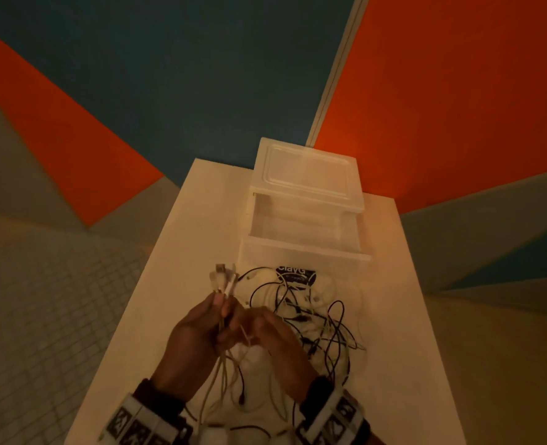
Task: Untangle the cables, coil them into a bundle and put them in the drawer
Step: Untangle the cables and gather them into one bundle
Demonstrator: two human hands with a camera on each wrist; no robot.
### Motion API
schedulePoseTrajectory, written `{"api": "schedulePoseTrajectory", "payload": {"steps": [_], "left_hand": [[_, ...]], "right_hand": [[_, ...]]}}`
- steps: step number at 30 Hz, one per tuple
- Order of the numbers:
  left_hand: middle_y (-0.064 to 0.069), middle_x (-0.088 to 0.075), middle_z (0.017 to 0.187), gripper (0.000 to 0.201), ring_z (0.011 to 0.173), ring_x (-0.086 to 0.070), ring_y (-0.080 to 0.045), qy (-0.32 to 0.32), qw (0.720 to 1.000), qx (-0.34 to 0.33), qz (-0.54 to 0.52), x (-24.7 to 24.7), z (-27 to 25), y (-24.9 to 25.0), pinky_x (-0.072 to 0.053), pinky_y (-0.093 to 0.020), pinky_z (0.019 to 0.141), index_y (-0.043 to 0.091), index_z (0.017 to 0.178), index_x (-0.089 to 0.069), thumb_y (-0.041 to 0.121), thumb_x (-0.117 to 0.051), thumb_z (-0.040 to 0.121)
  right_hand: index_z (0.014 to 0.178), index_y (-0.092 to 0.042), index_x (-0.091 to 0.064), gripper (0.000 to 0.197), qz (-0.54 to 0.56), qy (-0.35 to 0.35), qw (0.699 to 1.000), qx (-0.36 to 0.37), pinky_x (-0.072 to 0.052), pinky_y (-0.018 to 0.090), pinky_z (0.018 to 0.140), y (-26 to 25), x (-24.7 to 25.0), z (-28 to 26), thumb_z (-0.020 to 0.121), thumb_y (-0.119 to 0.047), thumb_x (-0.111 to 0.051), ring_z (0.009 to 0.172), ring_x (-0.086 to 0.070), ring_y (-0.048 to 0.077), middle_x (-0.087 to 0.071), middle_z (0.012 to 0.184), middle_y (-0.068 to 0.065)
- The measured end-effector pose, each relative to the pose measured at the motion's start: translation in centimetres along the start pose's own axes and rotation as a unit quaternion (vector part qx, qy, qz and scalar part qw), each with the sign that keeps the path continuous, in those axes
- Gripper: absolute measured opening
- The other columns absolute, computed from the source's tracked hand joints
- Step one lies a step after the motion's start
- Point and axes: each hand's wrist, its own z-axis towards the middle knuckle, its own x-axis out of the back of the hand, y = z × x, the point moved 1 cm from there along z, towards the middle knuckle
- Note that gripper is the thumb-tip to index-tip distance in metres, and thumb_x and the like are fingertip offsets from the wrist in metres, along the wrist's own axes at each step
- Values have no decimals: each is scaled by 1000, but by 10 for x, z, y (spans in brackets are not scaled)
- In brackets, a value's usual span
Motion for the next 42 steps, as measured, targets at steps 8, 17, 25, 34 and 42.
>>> {"api": "schedulePoseTrajectory", "payload": {"steps": [8,17,25,34,42], "left_hand": [[-14,-43,67,39,52,-28,-14,-131,990,49,3,-21,-1,0,-24,-29,49,9,71,-50,39,-73,79],[-21,-53,85,36,56,-38,-20,37,987,-14,158,-38,7,0,-27,-32,53,8,76,-47,39,-52,95],[5,-55,67,35,57,-40,-7,39,960,-83,266,-68,3,-7,-33,-31,58,1,87,-55,26,-35,102],[-2,-39,66,37,61,-36,-17,57,972,-84,214,-69,4,-7,-34,-29,57,10,80,-49,41,-41,99],[4,-31,64,28,53,-27,-8,58,983,-143,105,-54,9,30,-30,-20,48,15,80,-45,28,-34,102]], "right_hand": [[97,-5,-69,19,77,76,991,77,-54,30,67,-76,23,18,95,-20,-56,82,-67,22,-71,92,9],[84,1,-68,10,52,151,980,122,-57,32,69,-82,40,9,89,-7,-66,66,-68,25,-69,69,14],[82,-20,-68,6,-26,156,980,123,-54,46,75,-79,40,4,85,-24,-70,63,-66,16,-71,70,5],[94,-11,-59,20,-48,101,989,96,-53,30,76,-62,41,6,90,-29,-66,82,-65,16,-68,86,1],[85,3,-56,32,-133,-94,986,41,-42,18,83,7,53,-5,103,-18,-41,79,-53,2,-54,79,-10]]}}
